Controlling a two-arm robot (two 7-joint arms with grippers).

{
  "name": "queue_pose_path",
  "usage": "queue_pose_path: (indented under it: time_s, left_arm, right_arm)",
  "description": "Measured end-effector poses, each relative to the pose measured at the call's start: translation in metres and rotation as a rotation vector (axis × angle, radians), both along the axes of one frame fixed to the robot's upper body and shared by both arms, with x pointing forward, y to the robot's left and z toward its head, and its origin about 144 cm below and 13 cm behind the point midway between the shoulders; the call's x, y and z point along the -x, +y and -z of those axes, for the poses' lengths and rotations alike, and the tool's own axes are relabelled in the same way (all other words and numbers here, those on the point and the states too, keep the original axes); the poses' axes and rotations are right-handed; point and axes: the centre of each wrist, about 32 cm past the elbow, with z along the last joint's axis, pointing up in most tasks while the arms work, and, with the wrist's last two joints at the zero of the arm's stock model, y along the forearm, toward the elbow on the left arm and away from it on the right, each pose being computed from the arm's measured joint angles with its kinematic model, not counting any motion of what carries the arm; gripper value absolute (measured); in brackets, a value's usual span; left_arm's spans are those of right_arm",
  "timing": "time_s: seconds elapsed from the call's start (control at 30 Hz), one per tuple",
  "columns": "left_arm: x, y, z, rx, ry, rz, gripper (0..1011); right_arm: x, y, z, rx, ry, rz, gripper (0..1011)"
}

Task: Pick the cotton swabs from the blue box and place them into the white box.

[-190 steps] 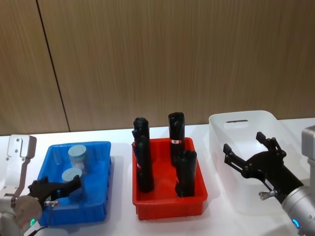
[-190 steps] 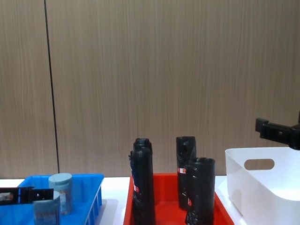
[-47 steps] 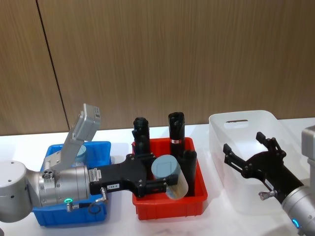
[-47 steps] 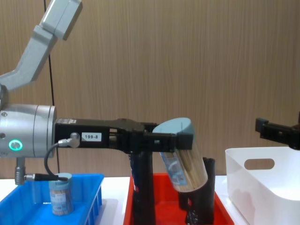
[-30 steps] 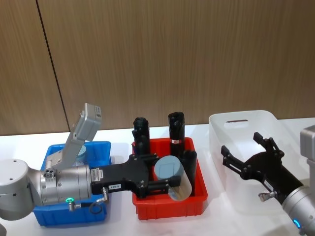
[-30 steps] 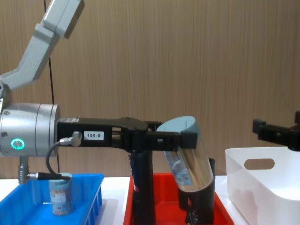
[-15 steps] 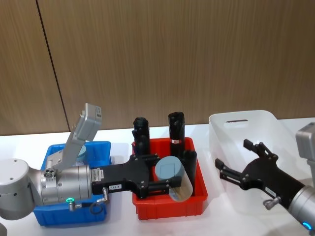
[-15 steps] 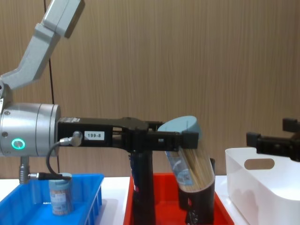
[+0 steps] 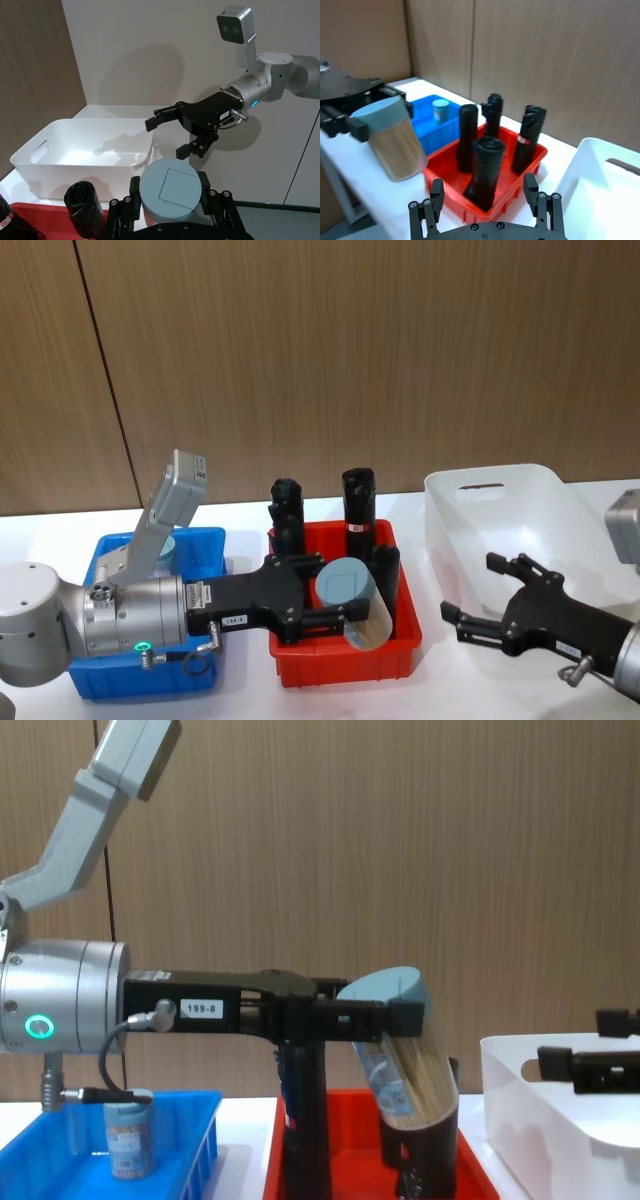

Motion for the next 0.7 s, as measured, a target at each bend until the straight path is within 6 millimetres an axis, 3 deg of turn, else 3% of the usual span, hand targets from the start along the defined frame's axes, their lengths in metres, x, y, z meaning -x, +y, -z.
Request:
queue_pose_path:
  time_s: [0.33, 0.7]
  left_arm:
    - [0.000, 0.000, 0.000, 0.000, 0.000, 0.001, 671]
    - [0.000, 0.000, 0.000, 0.000, 0.000, 0.001, 671]
  right_arm:
    - [-0.010, -0.008, -0.008, 0.017, 0.064, -0.107, 1002]
    - [-0.022, 0.000, -0.014, 0.013, 0.096, -0.216, 1002]
